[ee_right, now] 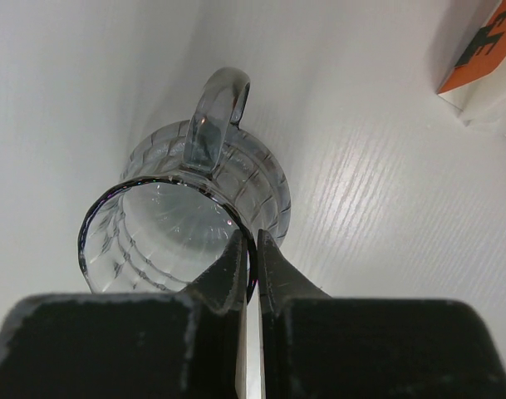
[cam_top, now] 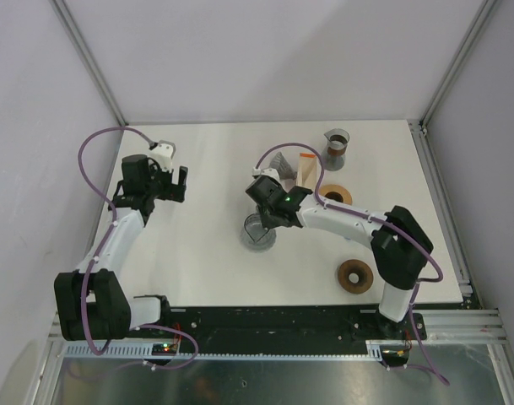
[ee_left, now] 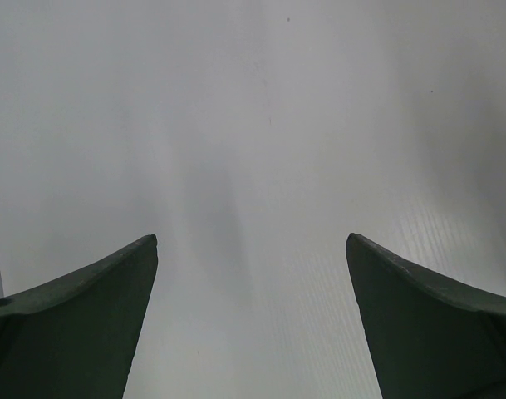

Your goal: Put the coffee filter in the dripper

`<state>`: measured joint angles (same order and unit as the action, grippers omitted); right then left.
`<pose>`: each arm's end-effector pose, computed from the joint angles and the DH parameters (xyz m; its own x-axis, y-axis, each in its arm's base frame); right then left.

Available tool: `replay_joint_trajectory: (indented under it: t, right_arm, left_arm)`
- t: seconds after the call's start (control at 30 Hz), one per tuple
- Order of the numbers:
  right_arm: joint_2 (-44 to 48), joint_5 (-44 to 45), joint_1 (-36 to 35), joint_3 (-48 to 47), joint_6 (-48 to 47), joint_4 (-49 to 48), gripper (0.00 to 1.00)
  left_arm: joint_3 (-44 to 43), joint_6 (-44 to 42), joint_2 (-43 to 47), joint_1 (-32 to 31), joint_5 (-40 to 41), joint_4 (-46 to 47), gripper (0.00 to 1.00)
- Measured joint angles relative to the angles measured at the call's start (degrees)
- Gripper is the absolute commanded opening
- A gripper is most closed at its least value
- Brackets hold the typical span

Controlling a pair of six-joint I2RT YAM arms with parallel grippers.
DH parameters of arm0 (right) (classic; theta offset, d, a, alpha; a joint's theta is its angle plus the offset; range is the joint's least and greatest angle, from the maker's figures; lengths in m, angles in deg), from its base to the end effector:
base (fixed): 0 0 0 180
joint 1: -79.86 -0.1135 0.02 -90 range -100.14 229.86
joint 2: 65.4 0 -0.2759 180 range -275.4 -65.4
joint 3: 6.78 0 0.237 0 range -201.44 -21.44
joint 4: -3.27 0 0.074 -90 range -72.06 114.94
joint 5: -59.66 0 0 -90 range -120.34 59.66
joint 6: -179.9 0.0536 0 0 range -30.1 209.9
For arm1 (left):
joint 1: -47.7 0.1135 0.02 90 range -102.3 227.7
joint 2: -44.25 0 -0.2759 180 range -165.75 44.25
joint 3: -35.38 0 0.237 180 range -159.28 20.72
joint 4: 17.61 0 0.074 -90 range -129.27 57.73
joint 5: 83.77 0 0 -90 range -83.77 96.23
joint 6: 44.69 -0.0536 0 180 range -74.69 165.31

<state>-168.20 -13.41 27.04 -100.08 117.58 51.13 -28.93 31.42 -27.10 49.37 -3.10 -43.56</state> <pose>0.2436 0.2953 0.2379 -0.7606 -0.2674 -0.5915 -0.3545 0.9344 0.0334 0.2736 -0.0007 0.2768 -0.5026 0.2223 -0.8354 0.2347 0.9652 0.1157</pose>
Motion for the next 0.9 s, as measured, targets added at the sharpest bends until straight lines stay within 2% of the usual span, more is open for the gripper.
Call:
replay_joint_trajectory:
  t: [0.13, 0.37, 0.57, 0.73, 0.9]
  right_arm:
    - [-0.17, -1.11, 0.04, 0.04, 0.44, -0.66, 0.28]
    - [0.20, -3.34, 0.04, 0.07, -0.24, -0.90, 0.56]
    - [7.26, -3.39, 0.92, 0.55, -1.60, 1.75, 0.66]
    - [17.86, 1.81, 2.93, 1.40, -1.07, 8.44, 0.74]
    - [30.25, 5.73, 8.39, 10.97, 2.19, 14.34, 0.87]
  left_arm:
    - [0.00, -0.22, 0.00, 0.00, 0.17, -0.02, 1.00]
    - [0.00, -0.35, 0.00, 0.00, 0.20, -0.02, 1.00]
    - [0.00, -0.74, 0.00, 0.00, 0.17, -0.02, 0.99]
    - [0.00, -0.74, 0.00, 0.00, 0.13, -0.02, 1.00]
    - [0.00, -0.74, -0.35, 0.00, 0.07, -0.02, 1.00]
